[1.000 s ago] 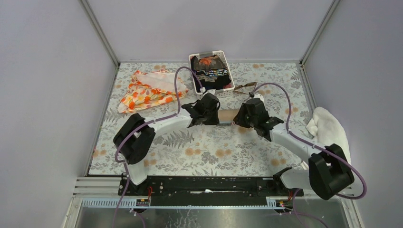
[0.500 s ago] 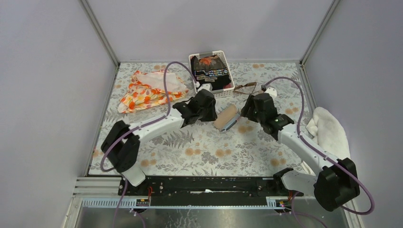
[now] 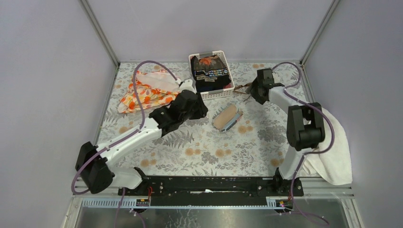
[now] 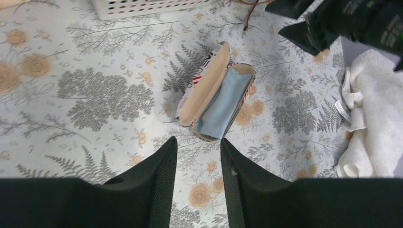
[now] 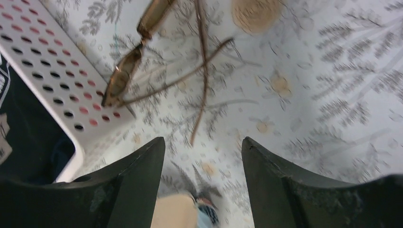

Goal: Organize the sunglasses
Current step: Move the sunglasses to the center of the board.

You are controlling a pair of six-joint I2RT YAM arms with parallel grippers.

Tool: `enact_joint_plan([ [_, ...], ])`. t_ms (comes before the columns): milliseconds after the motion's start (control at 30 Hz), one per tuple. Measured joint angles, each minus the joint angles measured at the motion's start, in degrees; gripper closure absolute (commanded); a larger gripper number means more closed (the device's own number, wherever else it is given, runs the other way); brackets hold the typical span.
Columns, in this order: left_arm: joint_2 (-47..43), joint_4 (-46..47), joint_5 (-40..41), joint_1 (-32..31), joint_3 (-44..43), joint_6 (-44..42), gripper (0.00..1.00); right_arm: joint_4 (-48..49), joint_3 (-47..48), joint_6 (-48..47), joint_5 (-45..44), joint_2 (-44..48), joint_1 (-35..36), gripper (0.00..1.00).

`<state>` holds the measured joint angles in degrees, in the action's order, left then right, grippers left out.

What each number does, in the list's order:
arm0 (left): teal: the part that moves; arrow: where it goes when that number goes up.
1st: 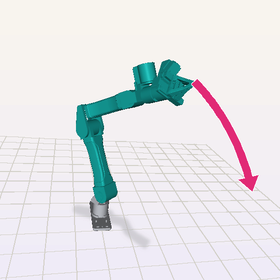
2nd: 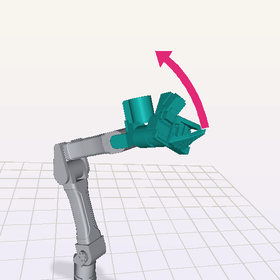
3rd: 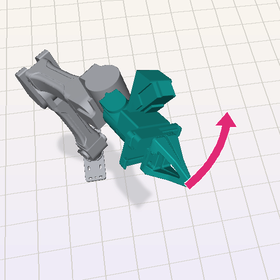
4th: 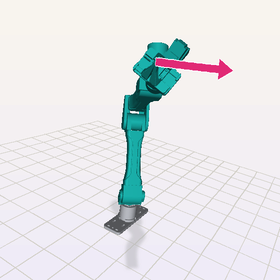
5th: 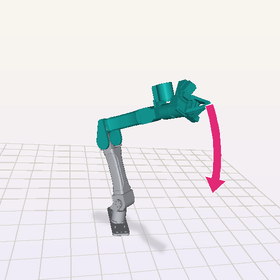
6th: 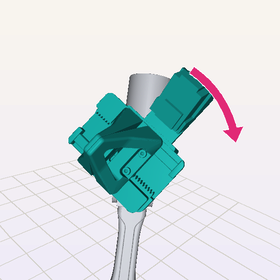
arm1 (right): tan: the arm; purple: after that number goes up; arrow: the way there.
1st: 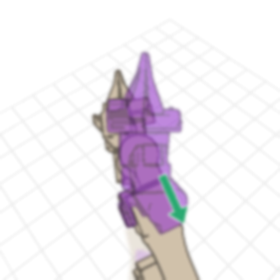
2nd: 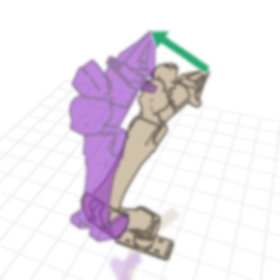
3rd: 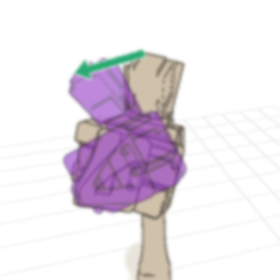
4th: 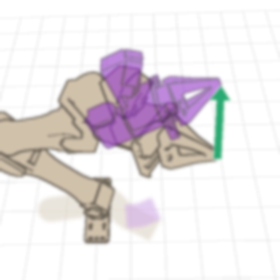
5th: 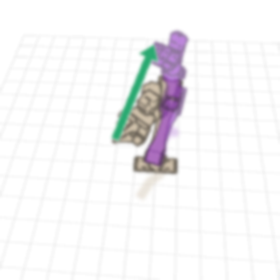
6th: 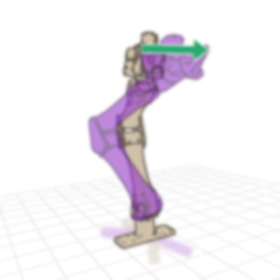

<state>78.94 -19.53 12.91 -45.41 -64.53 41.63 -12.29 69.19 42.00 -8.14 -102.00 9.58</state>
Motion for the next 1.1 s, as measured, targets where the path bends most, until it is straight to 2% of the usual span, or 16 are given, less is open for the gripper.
enact_joint_plan([
  [167,-6.16,0.07,1.95,0.0,4.96,0.09,0.55,-1.27,10.36,1.44,-0.42,-10.78,-0.28,0.38],
  [400,-6.21,0.31,2.56,0.0,5.01,-0.28,0.55,-2.95,19.61,2.89,-1.9,-21.31,-0.39,0.5],
  [433,-6.05,0.33,2.54,0.0,5.01,-0.46,0.55,-3.23,20.52,3.02,-2.16,-21.97,-0.44,0.53],
  [533,-5.53,0.37,2.54,0.0,5.01,-1.22,0.55,-3.56,22.36,3.1,-3.23,-22.91,-0.57,0.69],
  [600,-5.27,0.39,2.54,0.0,5.01,-1.73,0.55,-4.17,22.36,3.04,-3.67,-22.91,-0.61,0.77],
  [733,-5.03,0.5,2.54,0.0,5.01,-2.56,0.54,-3.23,20.72,2.69,-4.72,-22.47,-0.7,0.84],
  [900,-3.45,0.76,1.2,0.0,4.98,-2.82,0.54,-2.27,14.03,-1.16,-4.87,-17.75,-0.76,0.89],
  [1100,1.9,0.92,-3.8,0.0,3.28,-2.8,0.53,-4.17,2.21,-9.31,-6.38,-7.67,-0.98,0.91],
])
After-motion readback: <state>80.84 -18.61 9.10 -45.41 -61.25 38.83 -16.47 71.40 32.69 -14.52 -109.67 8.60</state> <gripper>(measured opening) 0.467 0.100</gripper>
